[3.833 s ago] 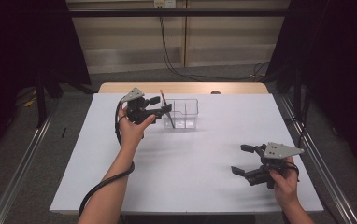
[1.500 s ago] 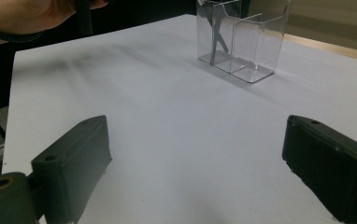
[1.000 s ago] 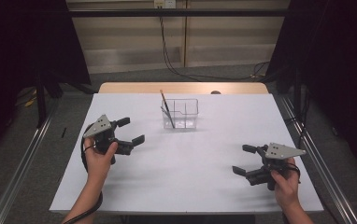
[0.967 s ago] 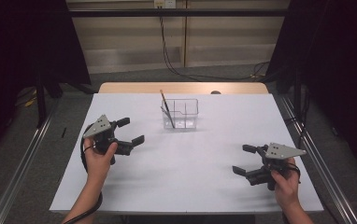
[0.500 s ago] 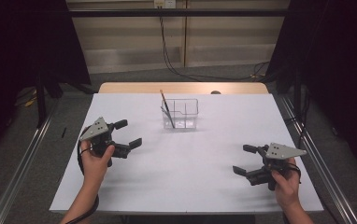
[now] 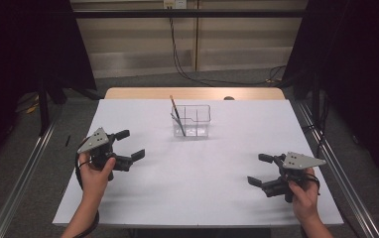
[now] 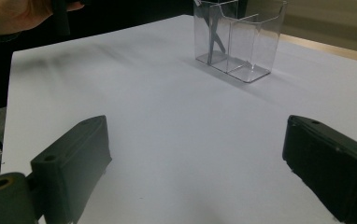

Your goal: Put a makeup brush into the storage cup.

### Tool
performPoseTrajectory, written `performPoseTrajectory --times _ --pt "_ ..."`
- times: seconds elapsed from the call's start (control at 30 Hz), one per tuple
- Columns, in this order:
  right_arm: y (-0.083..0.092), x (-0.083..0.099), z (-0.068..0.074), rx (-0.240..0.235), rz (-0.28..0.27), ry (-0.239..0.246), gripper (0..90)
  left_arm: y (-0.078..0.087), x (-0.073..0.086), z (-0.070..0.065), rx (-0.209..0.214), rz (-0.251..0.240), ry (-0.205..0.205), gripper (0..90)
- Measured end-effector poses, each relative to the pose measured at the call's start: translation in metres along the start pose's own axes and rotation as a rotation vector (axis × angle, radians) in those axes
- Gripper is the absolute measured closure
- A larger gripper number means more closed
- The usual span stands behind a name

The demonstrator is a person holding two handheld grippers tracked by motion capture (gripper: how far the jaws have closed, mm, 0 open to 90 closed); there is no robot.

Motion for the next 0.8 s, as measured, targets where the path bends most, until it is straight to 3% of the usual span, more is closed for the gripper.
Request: performPoseTrajectory --times 0.8 --pt "0.000 0.000 0.000 0.002 0.002 -0.002 7.3 0.021 0.004 0.000 -0.014 0.015 -0.023 0.1"
Point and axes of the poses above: each handheld gripper's, and its own axes: y roughly backward along the jaws, x roughly out of its underside, z roughly to its left, the point moved 7 cm from there along -y, roughly forward along the jaws, and after that the axes turned 2 degrees about x, right-handed, at the moved point
